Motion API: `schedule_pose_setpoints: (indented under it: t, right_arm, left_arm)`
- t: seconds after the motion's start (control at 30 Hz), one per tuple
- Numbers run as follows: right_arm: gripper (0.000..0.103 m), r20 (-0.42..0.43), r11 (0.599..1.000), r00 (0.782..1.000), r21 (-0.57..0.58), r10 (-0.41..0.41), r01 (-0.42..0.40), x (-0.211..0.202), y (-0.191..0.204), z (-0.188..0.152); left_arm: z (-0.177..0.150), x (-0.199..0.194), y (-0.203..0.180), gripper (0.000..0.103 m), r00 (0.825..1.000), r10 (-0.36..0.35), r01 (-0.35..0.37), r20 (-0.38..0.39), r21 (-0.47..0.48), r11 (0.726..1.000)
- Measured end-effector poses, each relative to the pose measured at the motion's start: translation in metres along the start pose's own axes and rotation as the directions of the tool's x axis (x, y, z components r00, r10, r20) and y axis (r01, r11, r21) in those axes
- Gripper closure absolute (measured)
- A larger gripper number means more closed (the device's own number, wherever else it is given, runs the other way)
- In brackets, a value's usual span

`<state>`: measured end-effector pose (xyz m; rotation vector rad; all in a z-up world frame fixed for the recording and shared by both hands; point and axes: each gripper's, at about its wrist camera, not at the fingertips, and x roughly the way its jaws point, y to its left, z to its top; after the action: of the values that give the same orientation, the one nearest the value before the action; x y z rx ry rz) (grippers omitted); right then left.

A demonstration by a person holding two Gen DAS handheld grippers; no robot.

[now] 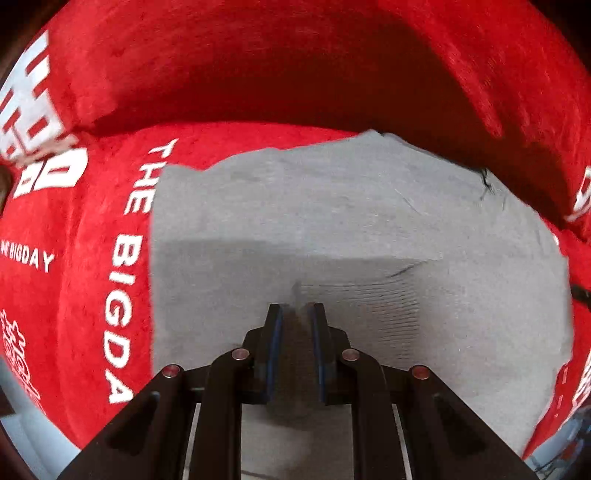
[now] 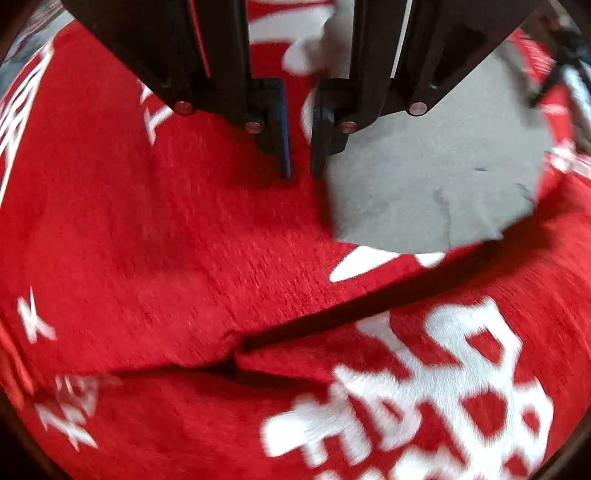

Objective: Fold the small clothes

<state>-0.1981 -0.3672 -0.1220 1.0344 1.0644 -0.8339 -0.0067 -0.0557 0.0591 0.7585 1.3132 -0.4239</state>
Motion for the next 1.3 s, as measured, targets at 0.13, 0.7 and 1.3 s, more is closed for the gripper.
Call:
schedule_pose_setpoints:
  t: [0.13,0.7,1.3]
  right_arm:
    - [0.093,-0.01,0.994,0.995,-0.062,0.095,-0.095,-0.024,0.006,-0.028]
    - [0.083,-0.082,0.987,0.986,-0.06,0.145,-0.15,-0.01,0.014,-0.07]
    - [0.021,-0.175,0.958,0.951,-0.082,0.256,-0.274,-0.032,0.067,-0.113]
  left_arm:
    - [-0.007,-0.015,0.005,0.086,1.0,-0.006,0.006,0.013,0.023,1.0]
    - [-0.052,-0.027,0.042,0.086,0.998,0.044,-0.043,-0.051,0.009,0.999]
    - [-0.084,-0.069,0.035,0.001,0.998,-0.025,0.027,-0.056,0.033,0.999]
